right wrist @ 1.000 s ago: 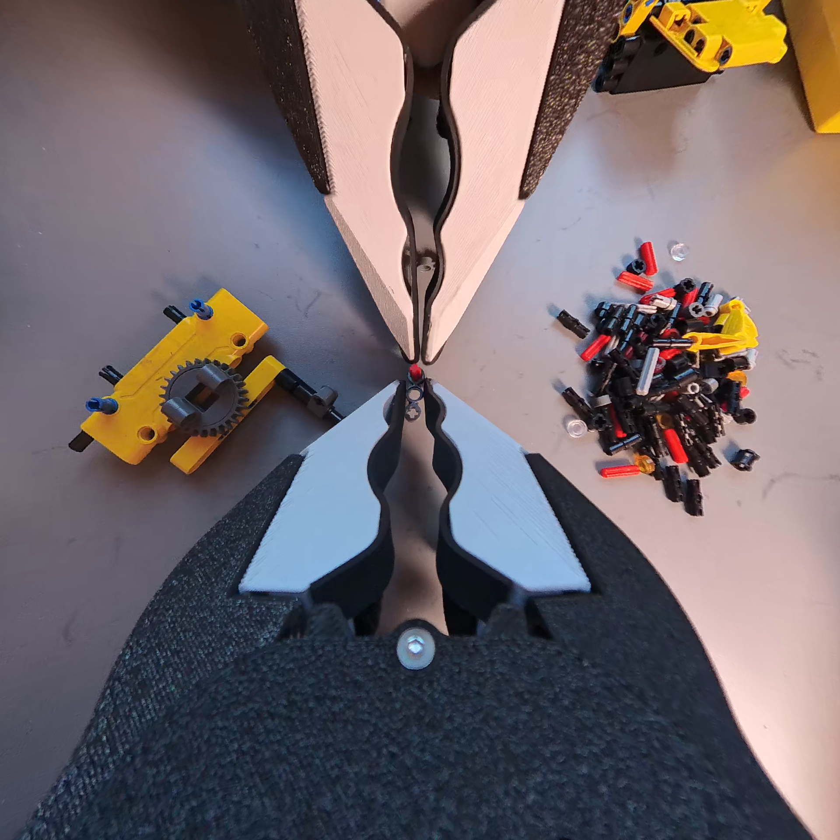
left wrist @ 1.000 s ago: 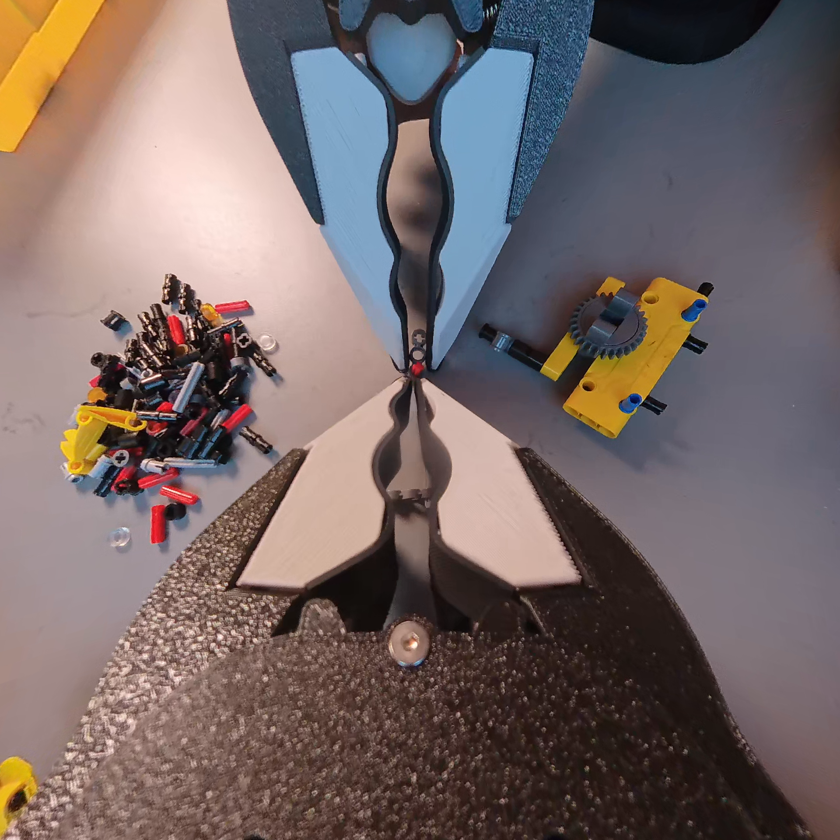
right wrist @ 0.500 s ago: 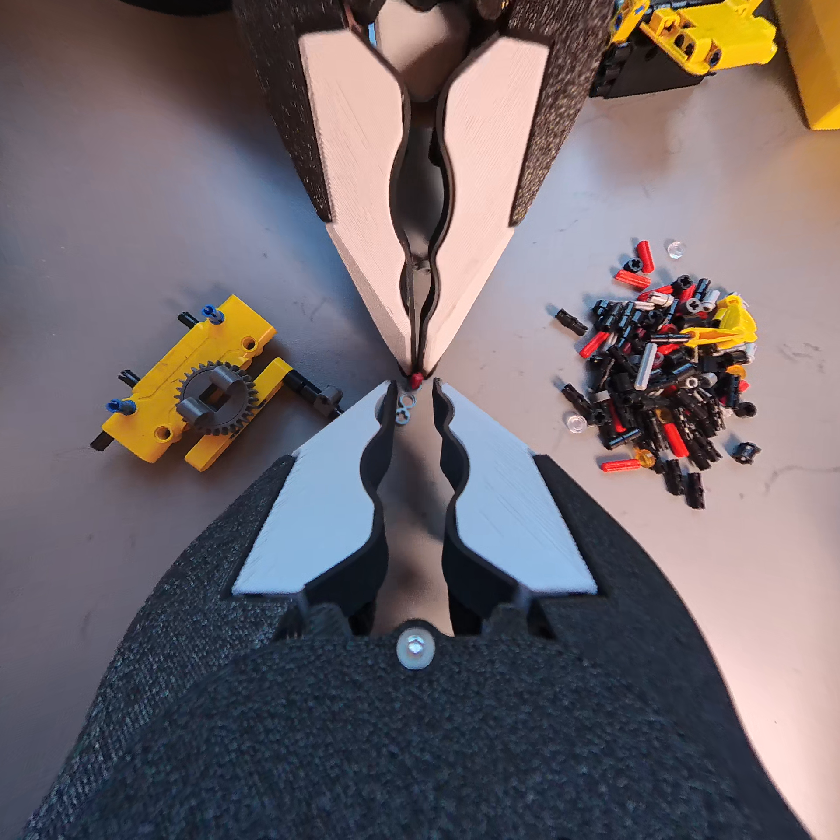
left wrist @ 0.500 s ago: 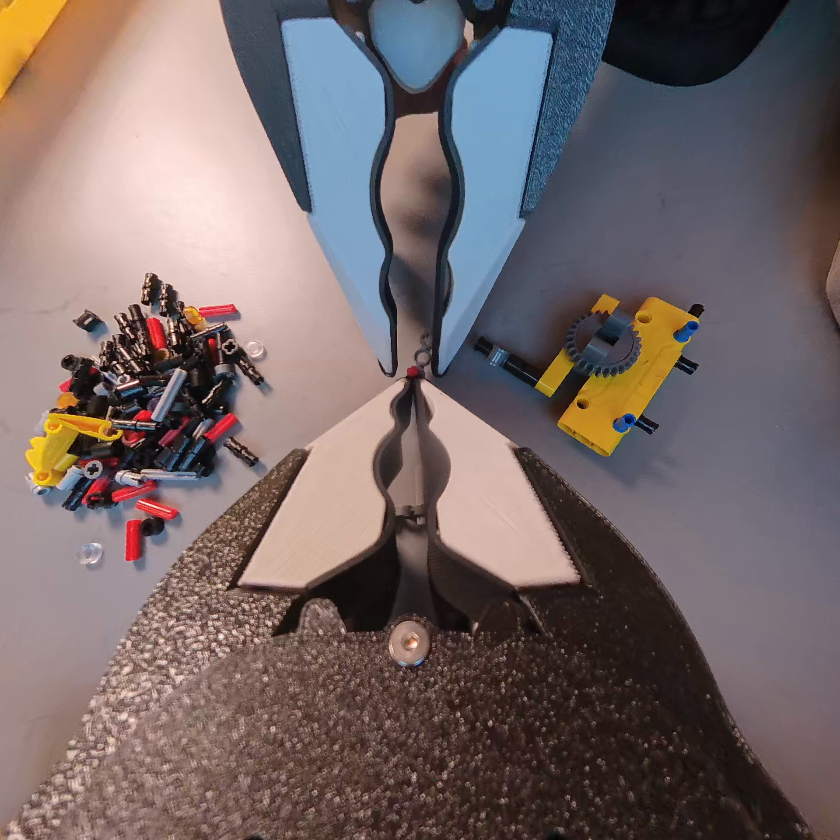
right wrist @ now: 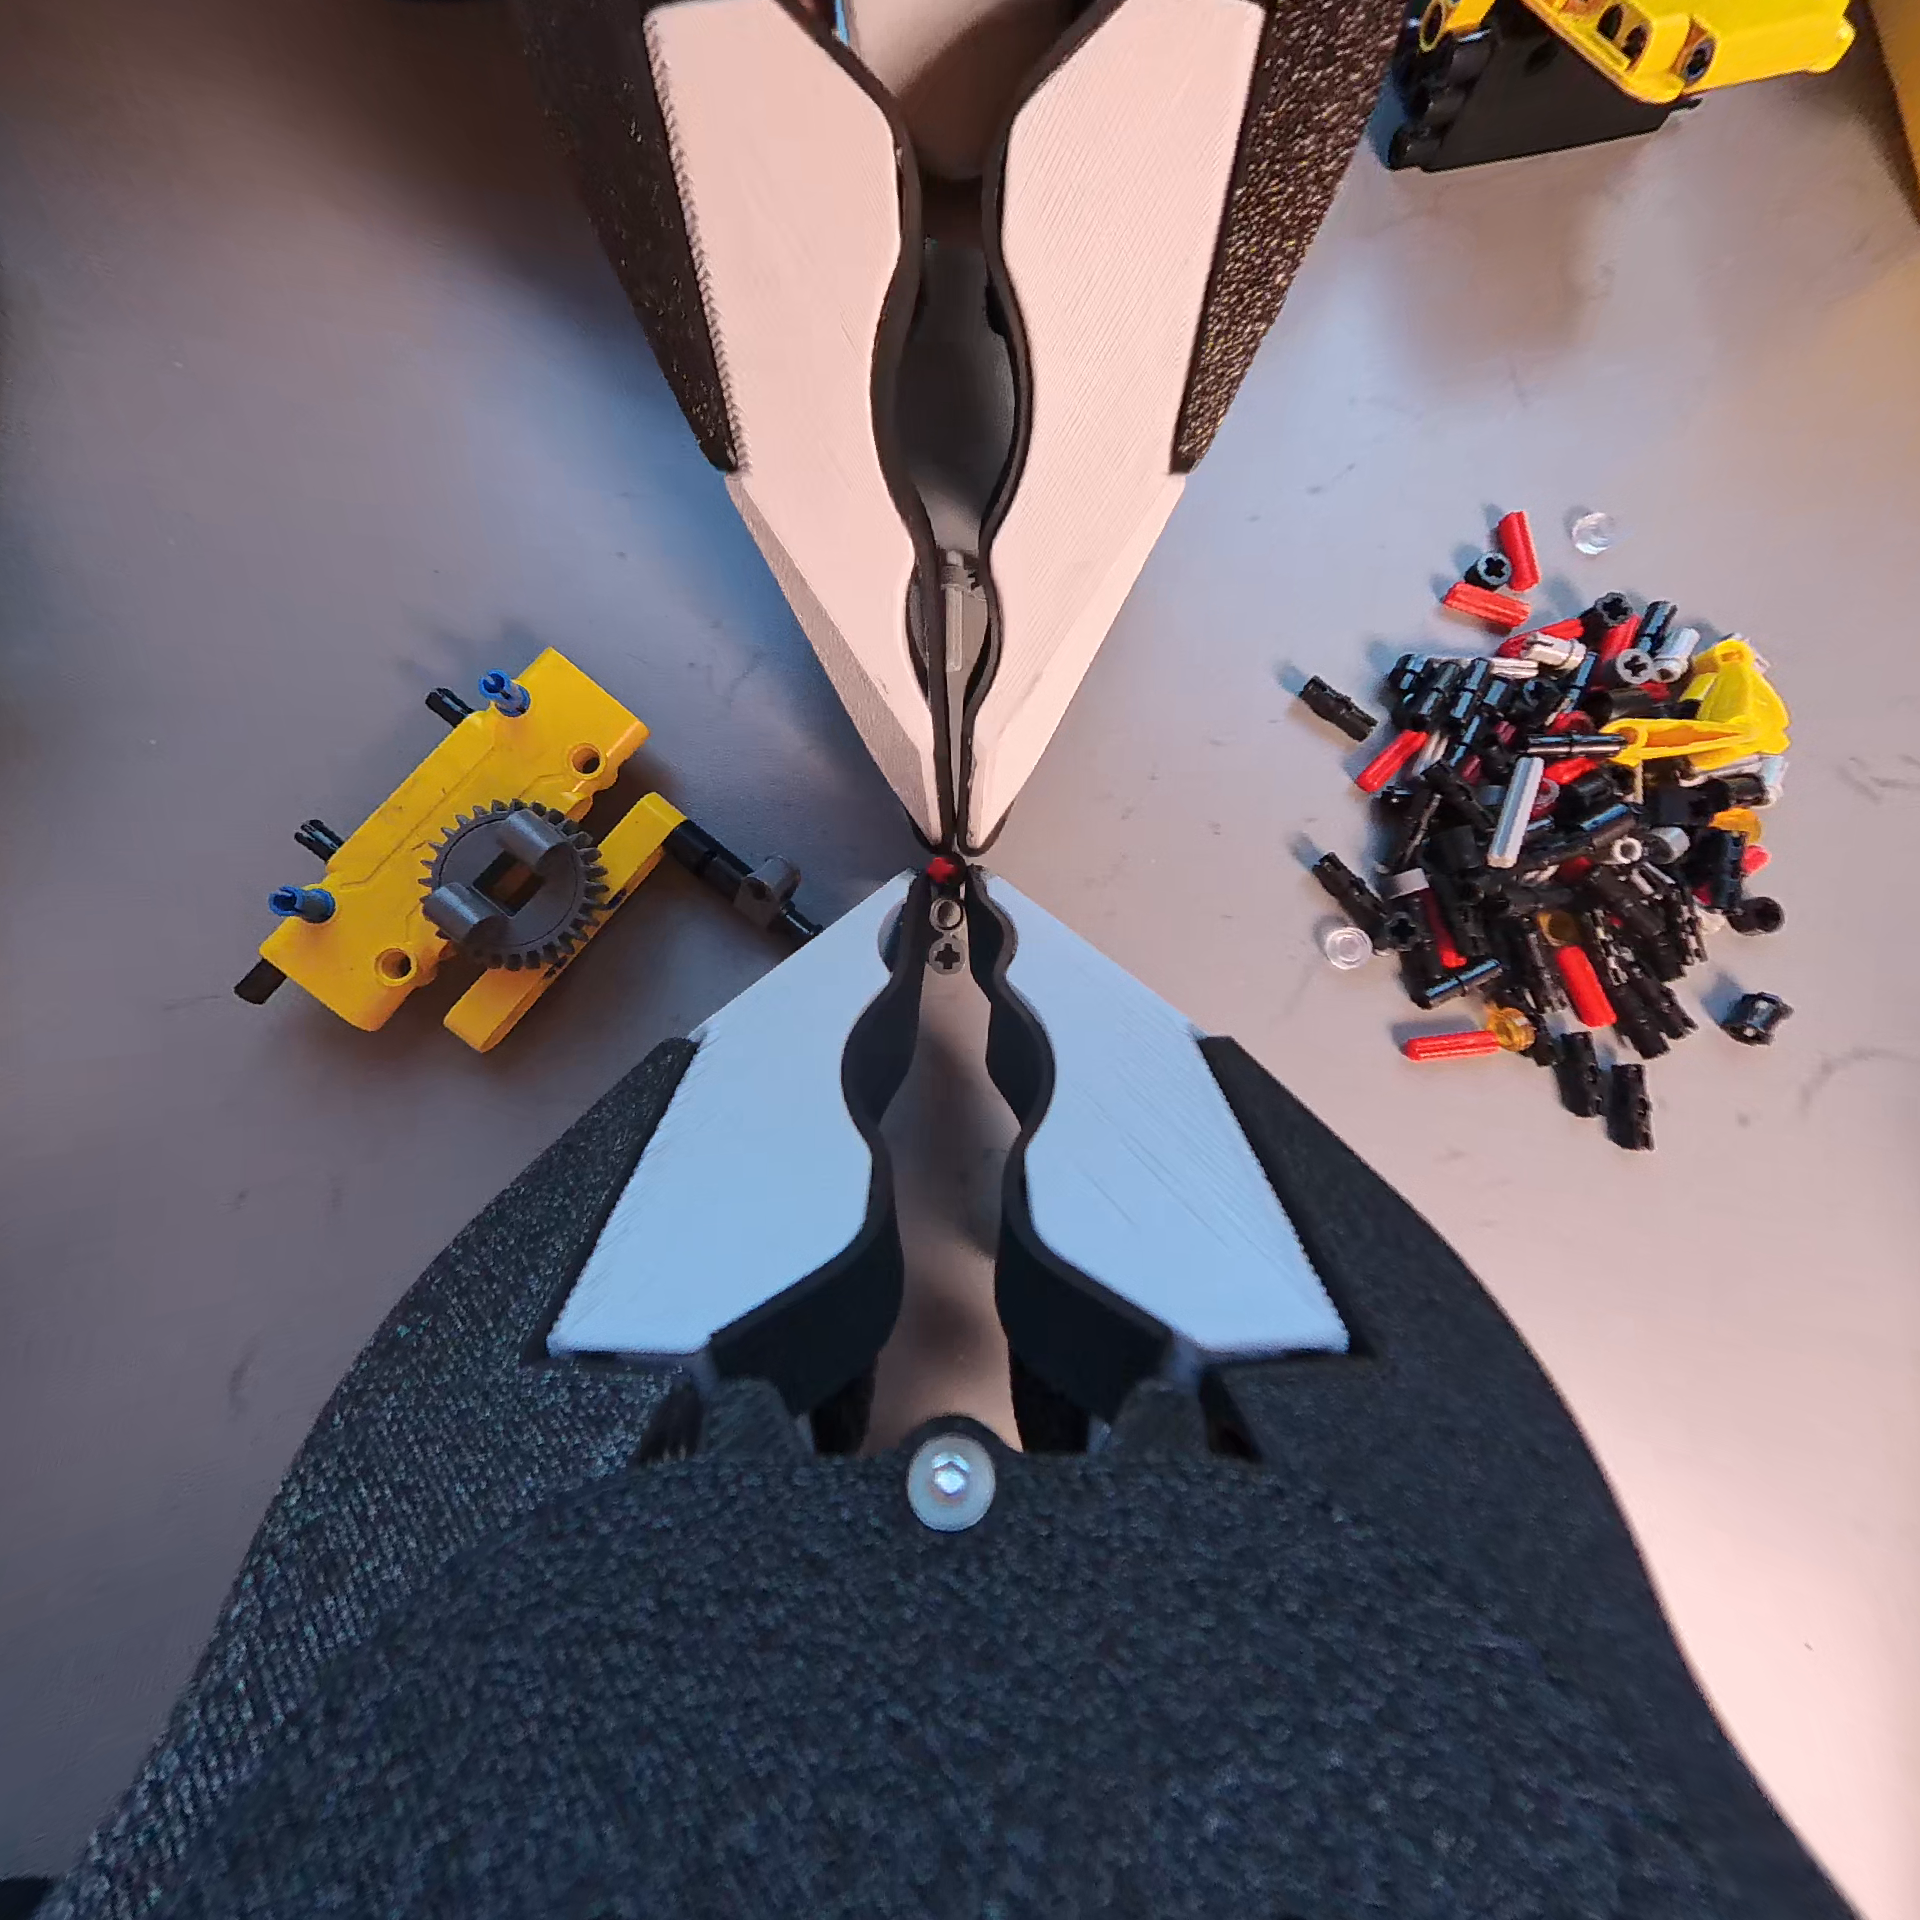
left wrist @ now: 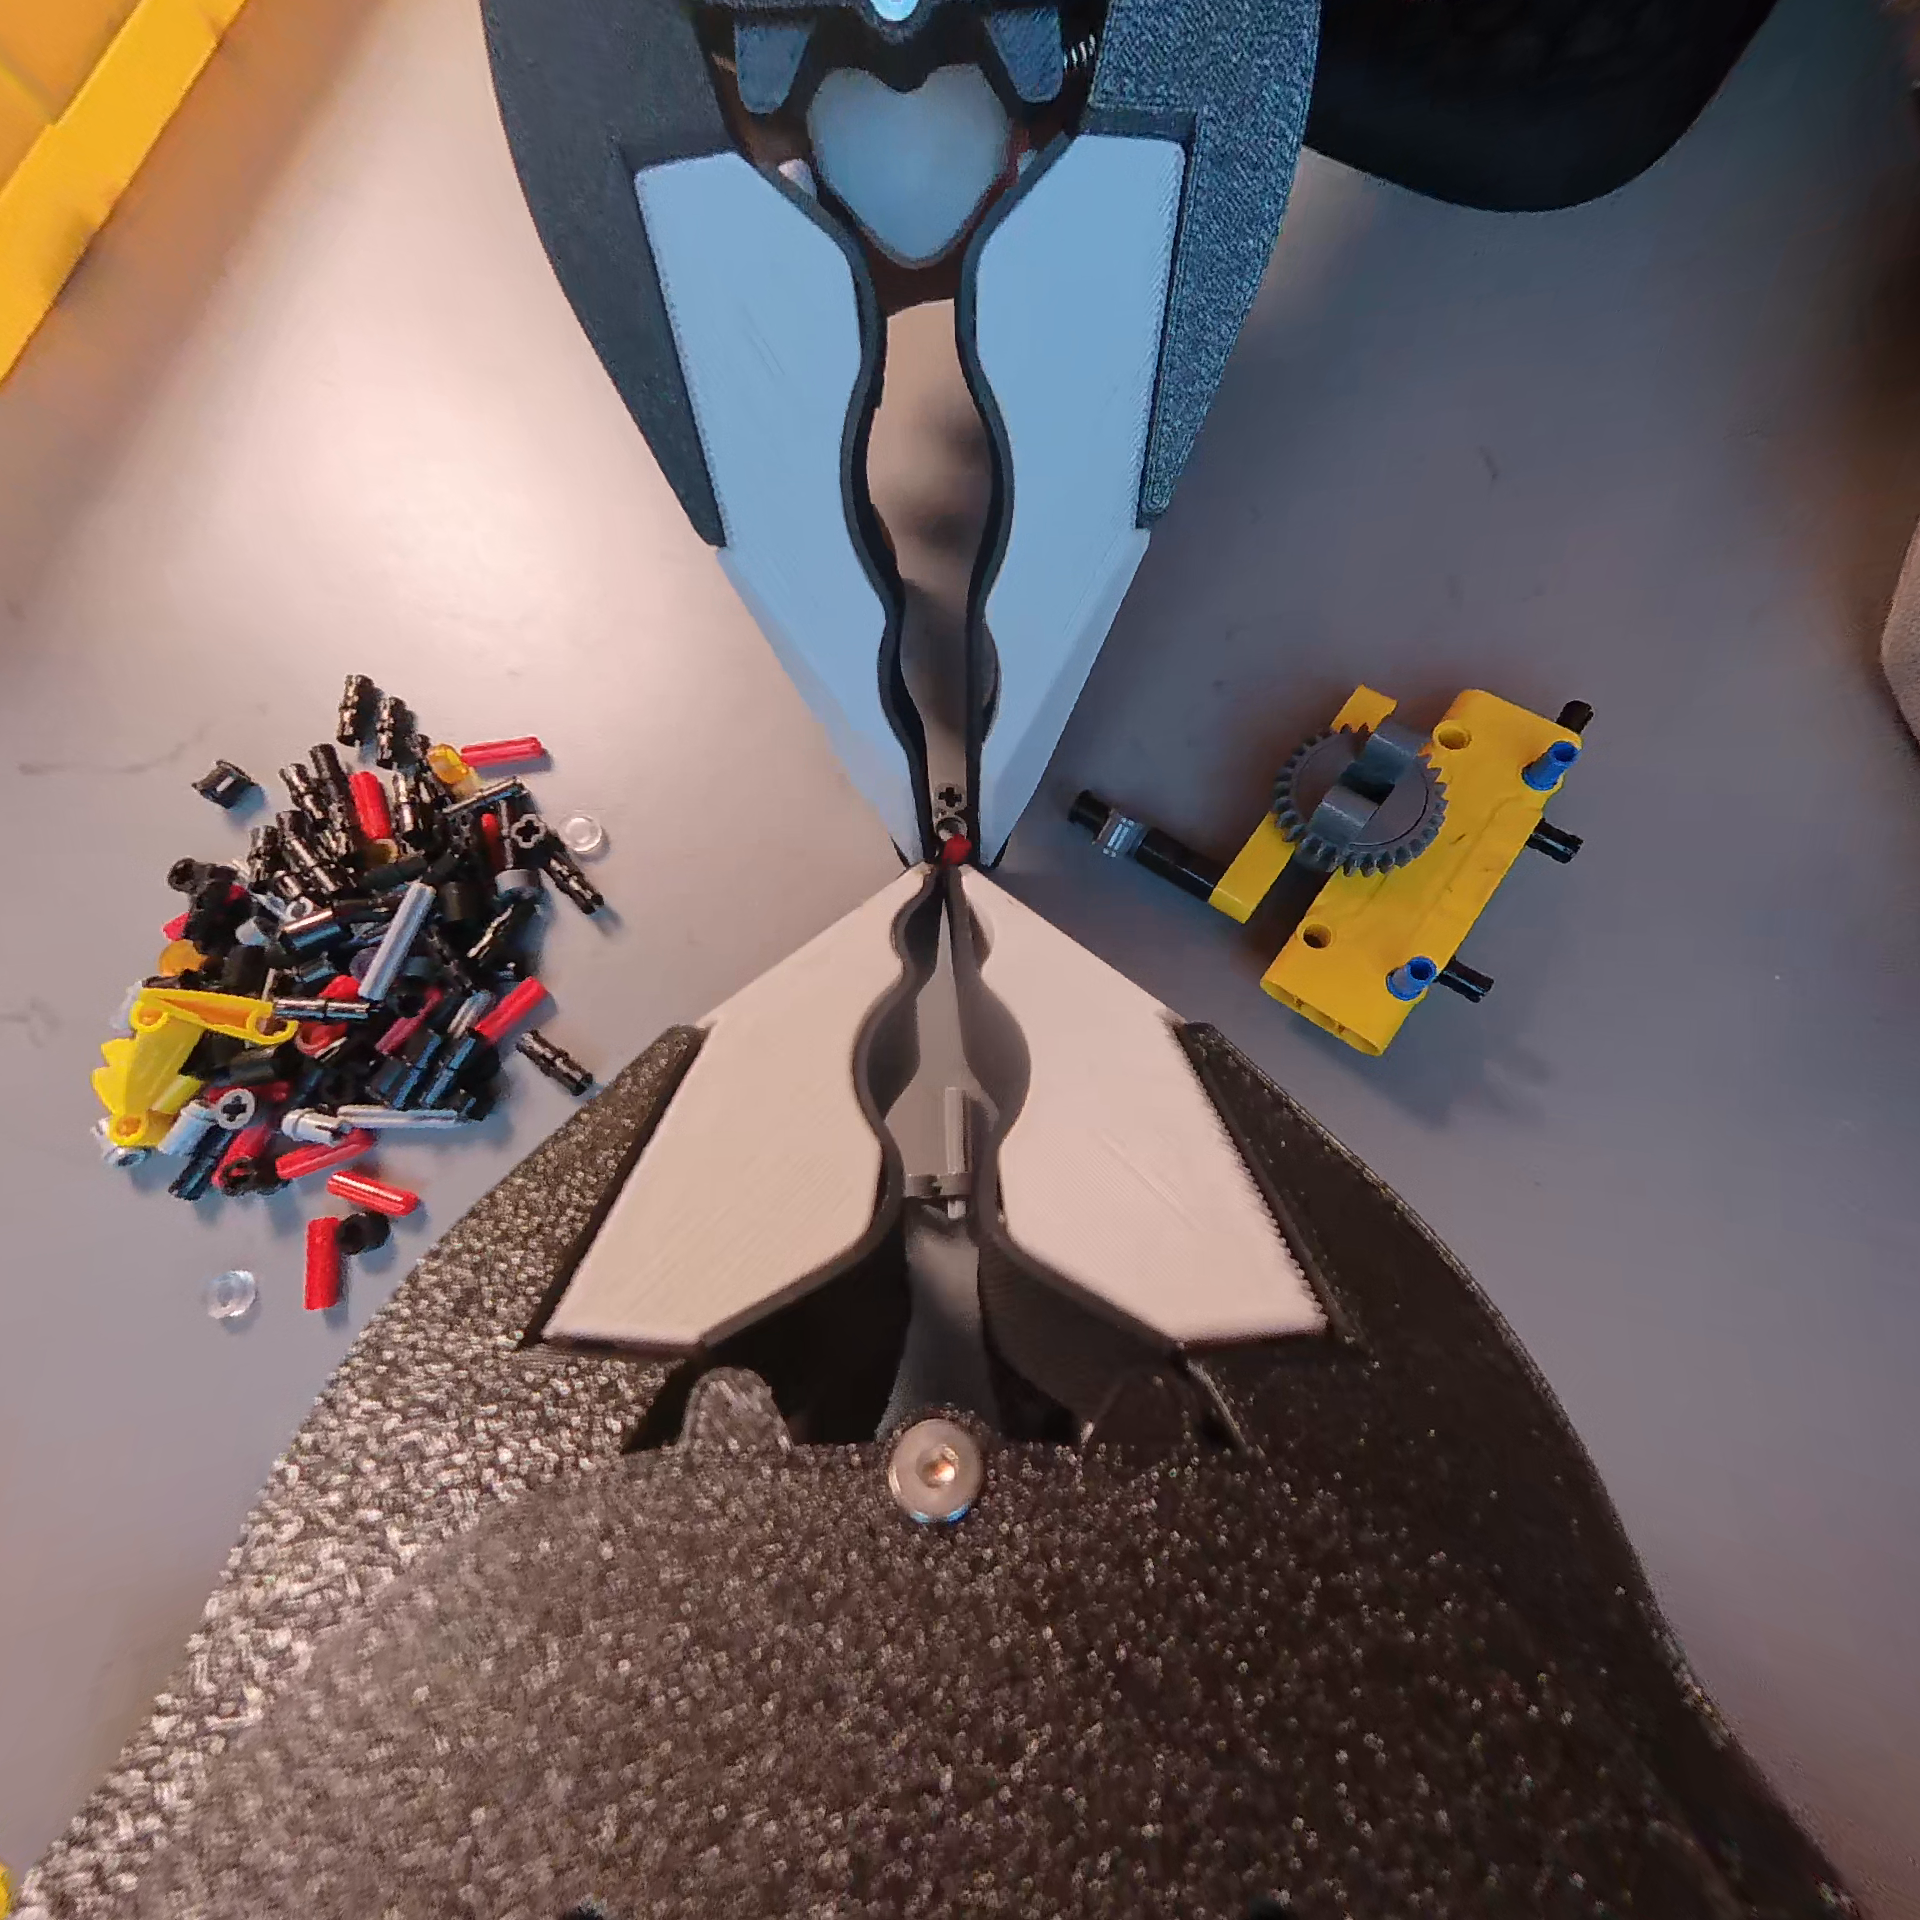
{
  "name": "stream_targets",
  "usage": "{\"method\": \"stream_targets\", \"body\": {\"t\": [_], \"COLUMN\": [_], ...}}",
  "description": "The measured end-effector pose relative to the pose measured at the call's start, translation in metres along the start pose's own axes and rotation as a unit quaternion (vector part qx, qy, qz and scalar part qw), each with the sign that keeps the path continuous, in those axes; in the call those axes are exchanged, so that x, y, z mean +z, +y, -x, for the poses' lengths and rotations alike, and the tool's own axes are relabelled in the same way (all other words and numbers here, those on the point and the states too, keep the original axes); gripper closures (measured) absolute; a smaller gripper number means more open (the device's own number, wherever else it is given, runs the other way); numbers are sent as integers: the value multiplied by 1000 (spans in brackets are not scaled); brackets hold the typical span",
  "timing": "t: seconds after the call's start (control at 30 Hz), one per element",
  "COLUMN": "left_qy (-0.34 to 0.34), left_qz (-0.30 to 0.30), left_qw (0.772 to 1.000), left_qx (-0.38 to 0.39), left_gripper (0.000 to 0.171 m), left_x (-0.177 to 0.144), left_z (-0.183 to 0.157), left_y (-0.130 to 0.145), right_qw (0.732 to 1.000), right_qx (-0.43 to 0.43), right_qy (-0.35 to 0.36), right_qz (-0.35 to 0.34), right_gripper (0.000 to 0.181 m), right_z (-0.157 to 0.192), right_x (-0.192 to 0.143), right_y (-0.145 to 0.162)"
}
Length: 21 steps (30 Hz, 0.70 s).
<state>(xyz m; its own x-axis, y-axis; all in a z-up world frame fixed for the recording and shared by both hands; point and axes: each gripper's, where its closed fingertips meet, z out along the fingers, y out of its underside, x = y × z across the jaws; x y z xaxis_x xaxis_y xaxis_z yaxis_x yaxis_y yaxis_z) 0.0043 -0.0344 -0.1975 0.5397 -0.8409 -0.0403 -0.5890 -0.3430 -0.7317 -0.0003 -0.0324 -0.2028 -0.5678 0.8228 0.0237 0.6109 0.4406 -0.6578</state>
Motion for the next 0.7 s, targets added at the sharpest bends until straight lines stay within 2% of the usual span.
{"method": "stream_targets", "body": {"t": [0.27,0.4,0.57,0.7], "left_qy": [-7,8,9,6], "left_qz": [14,40,92,104], "left_qw": [1000,998,995,993], "left_qx": [-10,-43,-43,-48], "left_gripper": [171,171,171,171], "left_x": [3,5,6,7], "left_z": [1,1,0,0], "left_y": [1,4,4,5], "right_qw": [999,999,997,997], "right_qx": [37,43,48,48], "right_qy": [-18,-22,-30,-26], "right_qz": [-1,25,58,62], "right_gripper": [177,177,177,176], "right_z": [0,0,-1,0], "right_x": [0,2,3,3], "right_y": [1,2,2,2]}}
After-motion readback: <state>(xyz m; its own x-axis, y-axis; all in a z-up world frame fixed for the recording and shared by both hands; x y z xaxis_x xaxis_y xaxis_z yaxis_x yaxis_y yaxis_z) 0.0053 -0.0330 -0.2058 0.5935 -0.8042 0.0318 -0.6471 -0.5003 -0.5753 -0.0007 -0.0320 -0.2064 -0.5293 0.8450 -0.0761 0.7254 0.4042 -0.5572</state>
